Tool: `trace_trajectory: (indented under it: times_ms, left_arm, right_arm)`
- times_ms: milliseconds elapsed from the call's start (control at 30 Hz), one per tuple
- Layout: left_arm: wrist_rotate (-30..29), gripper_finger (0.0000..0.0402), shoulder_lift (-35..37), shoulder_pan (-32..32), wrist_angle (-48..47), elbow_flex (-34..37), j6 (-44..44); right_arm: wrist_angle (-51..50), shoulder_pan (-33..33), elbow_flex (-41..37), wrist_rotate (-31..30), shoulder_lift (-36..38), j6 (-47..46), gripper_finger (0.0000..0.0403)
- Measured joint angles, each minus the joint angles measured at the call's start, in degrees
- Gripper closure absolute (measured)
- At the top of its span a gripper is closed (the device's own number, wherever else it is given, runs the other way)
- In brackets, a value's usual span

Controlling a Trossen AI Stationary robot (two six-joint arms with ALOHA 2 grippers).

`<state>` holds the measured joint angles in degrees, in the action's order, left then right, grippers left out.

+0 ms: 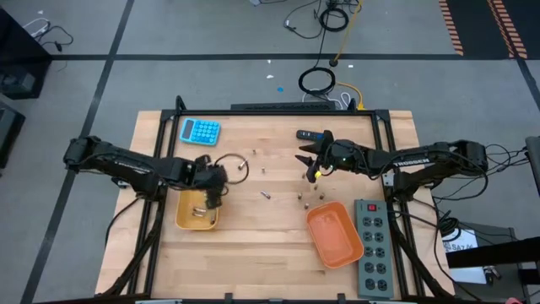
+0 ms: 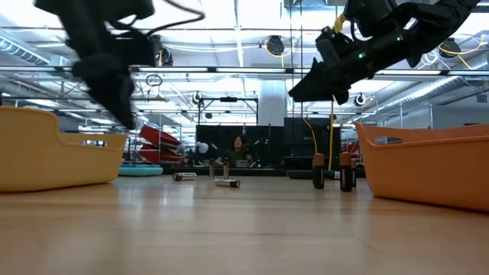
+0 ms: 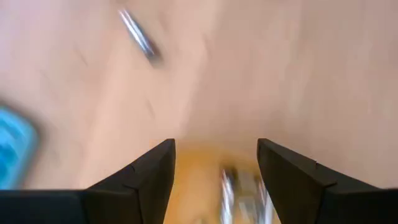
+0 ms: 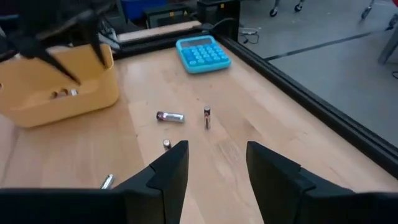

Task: Sort batteries
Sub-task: Put the black battery into the orange bin

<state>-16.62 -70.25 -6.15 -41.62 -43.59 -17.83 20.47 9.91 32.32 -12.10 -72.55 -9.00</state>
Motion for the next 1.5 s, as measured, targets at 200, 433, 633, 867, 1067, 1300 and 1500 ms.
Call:
trace_trajectory:
  times_ms: [200,433,633,867,1067,1300,1500]
  left_arm:
    - [-0.43,0.0165,-4.33,7.25,14.66,-0.07,7.93]
    - [-4.87,0.0164,-6.5,9.77,31.07,0.61,15.48]
    - [-3.32,0.0164,-6.5,9.45,45.78,6.46,18.68]
    - [-3.17,0.0164,-6.55,8.72,60.14,13.24,20.44]
    - [-3.6,0.0164,-6.52,7.87,63.94,15.21,21.73]
    - [-3.83,0.0164,-6.53,5.12,69.09,15.23,22.96]
    - [-3.87,0.0164,-6.52,2.79,77.49,15.23,24.29]
  right_arm:
    - [0.39,-0.15,0.0,0.64,-4.34,2.41,0.025]
    - [-29.9,-0.07,10.48,3.45,-6.01,5.64,0.0249]
    - [-41.19,-1.28,17.62,8.9,-7.56,5.43,0.023]
    - [-57.65,-5.72,30.46,7.31,-15.12,2.35,0.0225]
    - [-64.53,-9.03,40.29,7.98,-21.7,2.21,0.0225]
    - [-73.65,-12.01,47.26,12.13,-29.96,-2.54,0.0225]
    - [-80.55,-12.24,53.83,12.46,-36.35,-5.64,0.0225]
